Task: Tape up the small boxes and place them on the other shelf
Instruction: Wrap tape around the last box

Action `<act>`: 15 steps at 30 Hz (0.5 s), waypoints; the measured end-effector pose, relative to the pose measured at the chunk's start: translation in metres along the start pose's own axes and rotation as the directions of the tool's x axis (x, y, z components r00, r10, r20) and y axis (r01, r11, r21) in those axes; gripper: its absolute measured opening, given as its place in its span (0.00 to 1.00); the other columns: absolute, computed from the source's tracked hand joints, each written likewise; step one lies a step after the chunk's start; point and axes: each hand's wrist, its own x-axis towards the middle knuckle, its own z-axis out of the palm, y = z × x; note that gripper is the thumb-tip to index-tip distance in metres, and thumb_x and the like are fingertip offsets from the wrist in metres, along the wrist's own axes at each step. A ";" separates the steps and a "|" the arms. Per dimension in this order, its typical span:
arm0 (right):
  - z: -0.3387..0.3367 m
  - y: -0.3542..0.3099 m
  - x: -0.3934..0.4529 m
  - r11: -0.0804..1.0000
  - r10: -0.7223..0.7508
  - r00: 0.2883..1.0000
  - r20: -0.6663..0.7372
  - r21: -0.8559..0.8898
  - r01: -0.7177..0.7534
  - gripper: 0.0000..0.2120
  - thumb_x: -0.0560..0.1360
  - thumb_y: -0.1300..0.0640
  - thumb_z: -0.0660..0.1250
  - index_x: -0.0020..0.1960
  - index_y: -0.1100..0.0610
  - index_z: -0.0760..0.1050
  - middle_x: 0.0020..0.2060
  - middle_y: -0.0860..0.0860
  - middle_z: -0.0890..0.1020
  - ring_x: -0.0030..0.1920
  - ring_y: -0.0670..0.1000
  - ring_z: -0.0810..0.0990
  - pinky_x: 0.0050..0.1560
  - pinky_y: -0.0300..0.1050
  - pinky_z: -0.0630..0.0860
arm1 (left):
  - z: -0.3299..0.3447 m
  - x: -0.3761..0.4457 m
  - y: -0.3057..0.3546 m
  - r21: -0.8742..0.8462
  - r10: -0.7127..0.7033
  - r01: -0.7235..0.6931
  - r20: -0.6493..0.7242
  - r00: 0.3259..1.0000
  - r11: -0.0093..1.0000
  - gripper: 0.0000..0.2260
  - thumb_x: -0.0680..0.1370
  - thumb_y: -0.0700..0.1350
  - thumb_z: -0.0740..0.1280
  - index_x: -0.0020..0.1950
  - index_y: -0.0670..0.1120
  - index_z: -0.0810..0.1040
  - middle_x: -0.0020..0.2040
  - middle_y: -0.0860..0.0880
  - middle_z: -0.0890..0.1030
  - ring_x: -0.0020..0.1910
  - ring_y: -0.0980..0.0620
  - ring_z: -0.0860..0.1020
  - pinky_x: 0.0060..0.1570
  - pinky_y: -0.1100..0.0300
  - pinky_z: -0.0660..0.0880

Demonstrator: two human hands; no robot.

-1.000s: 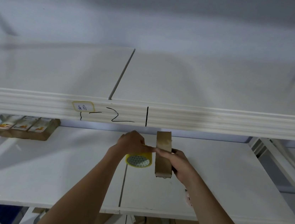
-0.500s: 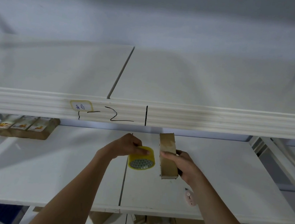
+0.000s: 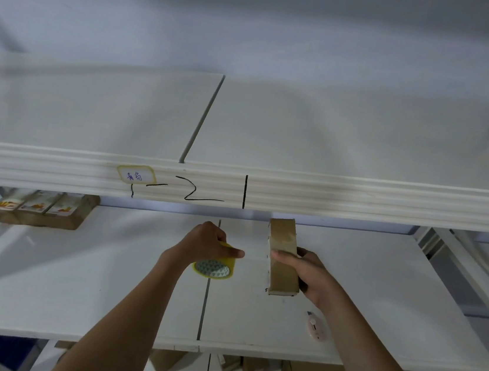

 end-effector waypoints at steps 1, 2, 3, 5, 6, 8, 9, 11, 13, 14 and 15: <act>0.002 -0.001 -0.002 1.000 -0.001 1.000 0.013 0.014 0.001 0.21 0.71 0.53 0.78 0.61 0.58 0.79 0.48 0.55 0.87 0.48 0.53 0.87 0.45 0.45 0.81 | -0.001 0.000 0.001 0.002 0.000 0.000 -0.002 1.000 1.000 0.21 0.67 0.66 0.75 0.32 0.50 0.76 0.35 0.50 0.77 0.42 0.50 0.80 0.37 0.60 0.74; 0.005 -0.001 -0.004 0.999 -0.003 1.000 0.024 0.032 0.002 0.20 0.72 0.53 0.77 0.61 0.58 0.80 0.48 0.55 0.87 0.48 0.53 0.87 0.44 0.45 0.81 | -0.002 0.001 0.002 0.006 -0.003 0.003 -0.003 1.000 1.000 0.21 0.67 0.66 0.75 0.32 0.51 0.76 0.37 0.50 0.77 0.43 0.49 0.81 0.39 0.60 0.75; 0.007 -0.001 -0.005 0.999 -0.005 1.000 0.030 0.048 0.004 0.19 0.72 0.53 0.77 0.60 0.58 0.80 0.48 0.56 0.87 0.49 0.54 0.86 0.46 0.47 0.81 | -0.002 0.001 0.003 0.007 -0.009 0.009 -0.004 1.000 1.000 0.20 0.67 0.67 0.75 0.33 0.51 0.77 0.39 0.50 0.78 0.45 0.49 0.81 0.41 0.58 0.77; 0.012 -0.001 -0.006 0.997 -0.004 0.999 0.043 0.076 0.000 0.21 0.71 0.51 0.77 0.60 0.58 0.80 0.51 0.57 0.86 0.53 0.56 0.85 0.55 0.53 0.82 | 0.000 0.002 0.005 -0.005 -0.019 0.019 -0.015 1.000 1.000 0.21 0.67 0.67 0.75 0.35 0.50 0.79 0.40 0.49 0.80 0.46 0.48 0.82 0.43 0.57 0.79; 0.014 -0.001 -0.007 0.996 -0.003 0.999 0.053 0.090 -0.002 0.23 0.69 0.50 0.77 0.61 0.58 0.80 0.52 0.57 0.86 0.55 0.57 0.85 0.59 0.56 0.80 | 0.000 0.003 0.005 -0.012 -0.021 0.021 -0.022 1.000 1.000 0.22 0.66 0.67 0.75 0.37 0.48 0.80 0.41 0.48 0.81 0.45 0.48 0.82 0.44 0.56 0.79; 0.018 -0.001 -0.007 0.993 -0.007 0.998 0.070 0.119 -0.001 0.26 0.68 0.49 0.77 0.62 0.58 0.79 0.55 0.58 0.85 0.57 0.59 0.84 0.62 0.61 0.78 | 0.001 0.003 0.007 -0.034 -0.027 0.026 -0.021 0.999 0.999 0.24 0.66 0.68 0.75 0.40 0.46 0.82 0.42 0.48 0.82 0.45 0.49 0.81 0.42 0.57 0.78; 0.020 -0.001 -0.007 0.991 -0.011 0.997 0.080 0.132 0.000 0.27 0.68 0.49 0.77 0.63 0.58 0.78 0.56 0.58 0.85 0.58 0.60 0.83 0.63 0.62 0.77 | 0.002 0.002 0.009 -0.057 -0.030 0.029 -0.008 1.000 0.998 0.25 0.66 0.68 0.75 0.40 0.46 0.82 0.43 0.48 0.82 0.44 0.50 0.80 0.40 0.58 0.76; 0.022 -0.001 -0.006 0.987 -0.015 0.995 0.098 0.158 -0.001 0.27 0.69 0.50 0.76 0.65 0.60 0.77 0.57 0.59 0.84 0.59 0.60 0.83 0.62 0.62 0.78 | 0.002 0.003 0.011 -0.107 -0.032 0.036 0.040 0.999 0.994 0.27 0.64 0.70 0.75 0.39 0.44 0.82 0.43 0.46 0.81 0.43 0.51 0.80 0.38 0.59 0.74; 0.024 -0.001 -0.005 0.983 -0.011 0.994 0.110 0.183 -0.009 0.28 0.70 0.50 0.75 0.66 0.61 0.76 0.58 0.59 0.84 0.59 0.61 0.82 0.62 0.62 0.77 | 0.000 0.004 0.011 -0.143 -0.038 0.051 0.088 0.995 0.988 0.30 0.64 0.70 0.75 0.41 0.41 0.82 0.44 0.44 0.83 0.44 0.50 0.82 0.39 0.58 0.75; 0.024 -0.001 -0.006 0.979 -0.010 0.992 0.125 0.204 -0.016 0.28 0.71 0.50 0.74 0.67 0.60 0.76 0.59 0.60 0.83 0.60 0.61 0.82 0.63 0.63 0.76 | -0.002 0.004 0.011 -0.158 -0.039 0.055 0.102 0.994 0.986 0.30 0.64 0.69 0.75 0.40 0.41 0.82 0.43 0.44 0.83 0.44 0.50 0.83 0.39 0.58 0.75; 0.024 -0.001 -0.006 0.972 -0.013 0.989 0.149 0.235 -0.023 0.28 0.72 0.49 0.73 0.68 0.60 0.75 0.61 0.60 0.82 0.61 0.62 0.81 0.64 0.64 0.75 | -0.004 0.003 0.012 -0.173 -0.036 0.055 0.110 0.993 0.983 0.28 0.64 0.69 0.76 0.37 0.43 0.81 0.40 0.45 0.82 0.42 0.50 0.82 0.39 0.58 0.74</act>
